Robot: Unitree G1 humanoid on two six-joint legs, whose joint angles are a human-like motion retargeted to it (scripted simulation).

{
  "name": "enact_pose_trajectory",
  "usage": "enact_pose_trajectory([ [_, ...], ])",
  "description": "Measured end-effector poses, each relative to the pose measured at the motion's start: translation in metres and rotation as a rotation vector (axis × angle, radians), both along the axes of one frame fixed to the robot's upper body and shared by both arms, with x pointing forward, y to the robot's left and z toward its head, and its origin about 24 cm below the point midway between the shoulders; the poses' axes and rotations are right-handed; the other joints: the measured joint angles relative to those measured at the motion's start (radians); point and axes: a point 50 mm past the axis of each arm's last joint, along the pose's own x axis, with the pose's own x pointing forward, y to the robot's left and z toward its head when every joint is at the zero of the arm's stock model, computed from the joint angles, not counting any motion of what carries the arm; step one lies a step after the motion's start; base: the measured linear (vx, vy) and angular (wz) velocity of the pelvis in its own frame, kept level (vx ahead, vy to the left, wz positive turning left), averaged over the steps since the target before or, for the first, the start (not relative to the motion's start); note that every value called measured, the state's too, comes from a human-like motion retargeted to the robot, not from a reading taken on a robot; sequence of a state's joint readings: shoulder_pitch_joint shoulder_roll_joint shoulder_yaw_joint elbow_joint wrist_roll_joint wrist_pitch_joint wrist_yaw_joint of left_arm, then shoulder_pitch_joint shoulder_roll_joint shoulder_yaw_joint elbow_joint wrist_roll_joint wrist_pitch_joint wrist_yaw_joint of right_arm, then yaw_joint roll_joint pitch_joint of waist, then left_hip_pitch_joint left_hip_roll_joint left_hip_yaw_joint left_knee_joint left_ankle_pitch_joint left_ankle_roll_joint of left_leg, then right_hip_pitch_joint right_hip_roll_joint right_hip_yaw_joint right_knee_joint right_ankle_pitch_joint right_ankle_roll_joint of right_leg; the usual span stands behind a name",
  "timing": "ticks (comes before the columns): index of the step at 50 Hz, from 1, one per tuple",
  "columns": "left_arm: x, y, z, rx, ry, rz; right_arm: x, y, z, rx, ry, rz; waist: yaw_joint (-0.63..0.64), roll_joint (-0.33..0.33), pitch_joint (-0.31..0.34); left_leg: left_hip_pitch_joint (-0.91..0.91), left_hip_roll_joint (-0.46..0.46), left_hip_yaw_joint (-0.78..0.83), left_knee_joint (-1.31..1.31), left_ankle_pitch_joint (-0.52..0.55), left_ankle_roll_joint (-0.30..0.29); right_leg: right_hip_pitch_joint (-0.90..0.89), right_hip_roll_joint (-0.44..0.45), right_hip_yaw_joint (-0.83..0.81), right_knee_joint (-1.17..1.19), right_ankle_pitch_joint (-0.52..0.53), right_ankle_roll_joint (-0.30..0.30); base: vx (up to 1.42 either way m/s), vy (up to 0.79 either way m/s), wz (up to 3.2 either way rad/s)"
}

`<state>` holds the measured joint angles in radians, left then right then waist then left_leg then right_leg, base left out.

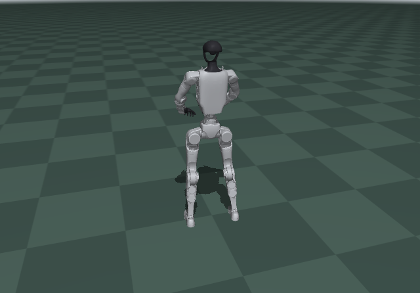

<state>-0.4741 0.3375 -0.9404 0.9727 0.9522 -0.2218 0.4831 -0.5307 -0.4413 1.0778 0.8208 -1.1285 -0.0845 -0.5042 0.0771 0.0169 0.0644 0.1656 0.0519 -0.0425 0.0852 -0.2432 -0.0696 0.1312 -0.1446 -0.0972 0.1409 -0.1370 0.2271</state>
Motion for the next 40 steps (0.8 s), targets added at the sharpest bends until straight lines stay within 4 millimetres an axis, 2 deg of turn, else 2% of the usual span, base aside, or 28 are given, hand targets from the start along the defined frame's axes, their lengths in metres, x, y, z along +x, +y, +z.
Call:
enact_pose_trajectory([
  [3, 0.001, 0.014, 0.027, -0.201, -0.029, 0.068, 0.005, -0.008, 0.032, 0.21, 0.006, -0.071, -0.003, -0.002, -0.002, 0.009, -0.002, 0.003, -0.008, 0.002, -0.003, 0.009, -0.002, 0.001, -0.012, 0.006, 0.008, 0.0, 0.0, 0.0],
  [5, 0.013, 0.024, 0.059, -0.351, -0.109, 0.123, 0.016, -0.016, 0.068, 0.378, -0.022, -0.125, -0.005, -0.001, 0.019, 0.005, -0.003, 0.003, -0.006, 0.002, -0.005, 0.004, -0.003, 0.001, -0.007, 0.005, 0.013, 0.0, 0.0, 0.0],
  [8, 0.0, 0.04, 0.09, -0.583, -0.15, 0.19, 0.004, -0.031, 0.102, 0.663, 0.005, -0.196, -0.002, -0.003, 0.013, 0.022, -0.001, 0.007, -0.015, -0.004, -0.024, 0.025, -0.001, 0.001, -0.027, 0.013, 0.028, 0.0, 0.0, 0.0],
  [10, 0.007, 0.049, 0.122, -0.728, -0.221, 0.219, 0.007, -0.039, 0.136, 0.848, -0.048, -0.208, -0.001, -0.003, 0.038, 0.019, 0.001, 0.007, -0.008, -0.01, -0.035, 0.021, 0.0, 0.002, -0.018, 0.009, 0.034, 0.0, 0.0, 0.0],
  [12, -0.004, 0.058, 0.143, -0.879, -0.252, 0.257, -0.004, -0.048, 0.157, 1.052, -0.067, -0.233, 0.005, -0.004, 0.026, 0.023, 0.004, 0.012, -0.015, -0.008, -0.039, 0.026, 0.004, 0.005, -0.033, 0.017, 0.035, 0.0, 0.0, 0.0],
  [13, 0.0, 0.061, 0.16, -0.961, -0.279, 0.266, -0.003, -0.051, 0.174, 1.151, -0.09, -0.227, 0.005, -0.003, 0.04, 0.019, 0.004, 0.012, -0.01, -0.01, -0.04, 0.022, 0.004, 0.005, -0.025, 0.013, 0.035, 0.0, 0.0, 0.0],
  [15, -0.011, 0.067, 0.181, -1.136, -0.266, 0.29, -0.015, -0.057, 0.193, 1.348, -0.072, -0.224, 0.009, -0.005, 0.024, 0.022, 0.005, 0.016, -0.018, -0.007, -0.042, 0.025, 0.005, 0.007, -0.04, 0.021, 0.035, 0.0, 0.0, 0.0],
  [16, -0.006, 0.068, 0.198, -1.232, -0.268, 0.286, -0.013, -0.057, 0.209, 1.434, -0.069, -0.196, 0.006, -0.005, 0.036, 0.019, 0.004, 0.014, -0.013, -0.009, -0.042, 0.021, 0.003, 0.007, -0.03, 0.016, 0.035, 0.0, 0.0, 0.0],
  [19, -0.007, 0.069, 0.238, -1.5, -0.206, 0.244, -0.018, -0.056, 0.244, 1.623, -0.009, -0.104, 0.005, -0.005, 0.023, 0.018, 0.003, 0.014, -0.016, -0.006, -0.042, 0.02, 0.003, 0.006, -0.034, 0.018, 0.032, 0.0, 0.0, 0.0],
  [22, 0.002, 0.065, 0.287, -1.675, -0.166, 0.114, -0.013, -0.048, 0.287, 1.664, 0.007, 0.038, 0.001, -0.002, 0.02, 0.014, 0.004, 0.013, -0.009, -0.008, -0.042, 0.017, 0.003, 0.005, -0.025, 0.013, 0.027, 0.0, 0.0, 0.0],
  [24, 0.007, 0.06, 0.321, -1.714, -0.158, 0.002, -0.009, -0.043, 0.316, 1.632, -0.006, 0.122, 0.001, 0.0, 0.003, 0.013, 0.005, 0.013, -0.009, -0.007, -0.044, 0.016, 0.003, 0.004, -0.026, 0.015, 0.027, 0.0, 0.0, 0.0],
  [27, 0.015, 0.05, 0.373, -1.685, -0.191, -0.152, -0.001, -0.035, 0.359, 1.566, -0.048, 0.217, 0.004, 0.002, -0.027, 0.008, 0.006, 0.014, -0.009, -0.006, -0.047, 0.007, 0.004, 0.003, -0.018, 0.013, 0.029, 0.0, 0.0, 0.0],
  [30, 0.025, 0.042, 0.426, -1.621, -0.277, -0.222, 0.011, -0.021, 0.405, 1.531, -0.101, 0.27, -0.008, 0.006, -0.043, 0.006, 0.008, 0.013, -0.009, -0.002, -0.052, 0.013, 0.005, -0.001, -0.031, 0.021, 0.027, 0.0, 0.0, 0.0],
  [33, 0.041, 0.035, 0.473, -1.631, -0.344, -0.158, 0.023, -0.015, 0.452, 1.609, -0.186, 0.233, -0.008, 0.007, -0.063, -0.003, 0.003, 0.015, -0.015, 0.012, -0.04, 0.001, -0.001, -0.005, -0.031, 0.028, 0.032, 0.0, 0.0, 0.0],
  [36, 0.058, 0.029, 0.506, -1.614, -0.373, -0.086, 0.036, -0.017, 0.492, 1.594, -0.299, 0.147, 0.004, 0.005, -0.094, -0.016, 0.009, 0.021, -0.016, 0.014, -0.043, -0.029, 0.004, -0.003, -0.005, 0.022, 0.035, 0.0, -0.02, -0.06],
  [40, 0.078, 0.034, 0.545, -1.542, -0.458, 0.11, 0.05, -0.035, 0.541, 1.603, -0.413, -0.058, 0.005, 0.008, -0.109, -0.021, 0.014, 0.018, -0.017, 0.019, -0.051, -0.016, 0.01, -0.012, -0.035, 0.036, 0.035, 0.0, 0.01, 0.05],
])
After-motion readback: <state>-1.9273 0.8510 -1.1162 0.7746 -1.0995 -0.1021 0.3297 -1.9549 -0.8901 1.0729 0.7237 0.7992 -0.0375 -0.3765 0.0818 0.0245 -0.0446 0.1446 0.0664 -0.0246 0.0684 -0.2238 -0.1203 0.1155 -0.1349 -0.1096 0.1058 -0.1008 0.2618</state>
